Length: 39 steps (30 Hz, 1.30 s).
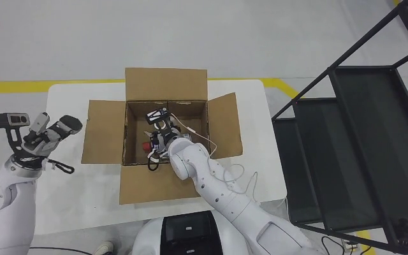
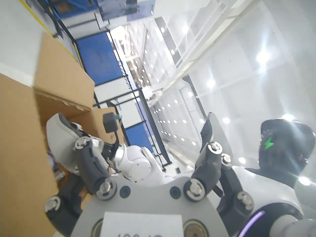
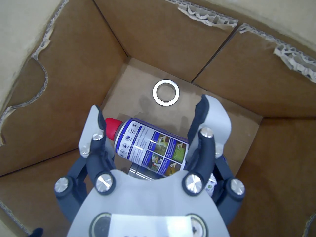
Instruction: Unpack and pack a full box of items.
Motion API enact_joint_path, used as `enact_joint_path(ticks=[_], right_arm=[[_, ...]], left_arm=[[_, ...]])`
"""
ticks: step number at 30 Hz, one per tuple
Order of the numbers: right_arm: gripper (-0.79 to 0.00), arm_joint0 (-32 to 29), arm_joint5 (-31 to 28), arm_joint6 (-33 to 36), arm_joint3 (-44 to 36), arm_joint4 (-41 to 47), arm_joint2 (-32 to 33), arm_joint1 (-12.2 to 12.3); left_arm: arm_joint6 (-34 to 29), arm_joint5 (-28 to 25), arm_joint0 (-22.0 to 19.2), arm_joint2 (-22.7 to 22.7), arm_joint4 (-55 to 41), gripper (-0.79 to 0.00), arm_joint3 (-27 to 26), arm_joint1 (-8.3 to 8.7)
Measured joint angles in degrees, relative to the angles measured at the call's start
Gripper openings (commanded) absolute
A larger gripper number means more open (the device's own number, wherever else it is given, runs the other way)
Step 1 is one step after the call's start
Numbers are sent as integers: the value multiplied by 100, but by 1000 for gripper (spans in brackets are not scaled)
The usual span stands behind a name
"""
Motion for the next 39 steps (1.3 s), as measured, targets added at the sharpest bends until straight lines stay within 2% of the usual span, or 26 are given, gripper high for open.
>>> enact_joint_path(ticks=[3, 6, 9, 15, 21, 27, 34, 39], right_arm=[[0, 0, 0, 0, 0, 0, 0, 0], [0, 0, 0, 0, 0, 0, 0, 0], [0, 0, 0, 0, 0, 0, 0, 0], [0, 0, 0, 0, 0, 0, 0, 0], [0, 0, 0, 0, 0, 0, 0, 0], [0, 0, 0, 0, 0, 0, 0, 0], [0, 0, 0, 0, 0, 0, 0, 0], [0, 0, 0, 0, 0, 0, 0, 0]], left_arm=[[73, 91, -78, -294, 107, 0, 236, 45], [60, 196, -179, -347, 524, 0, 542, 83], [54, 373, -350, -153, 871, 0, 818, 89], [40, 409, -684, 347, 1337, 0, 1087, 56], [221, 290, -873, 781, 1881, 0, 1144, 15], [50, 142, -800, 1034, 1940, 0, 966, -7], [211, 87, -653, 1038, 1706, 0, 844, -19], [336, 53, -591, 874, 1262, 0, 745, -18]])
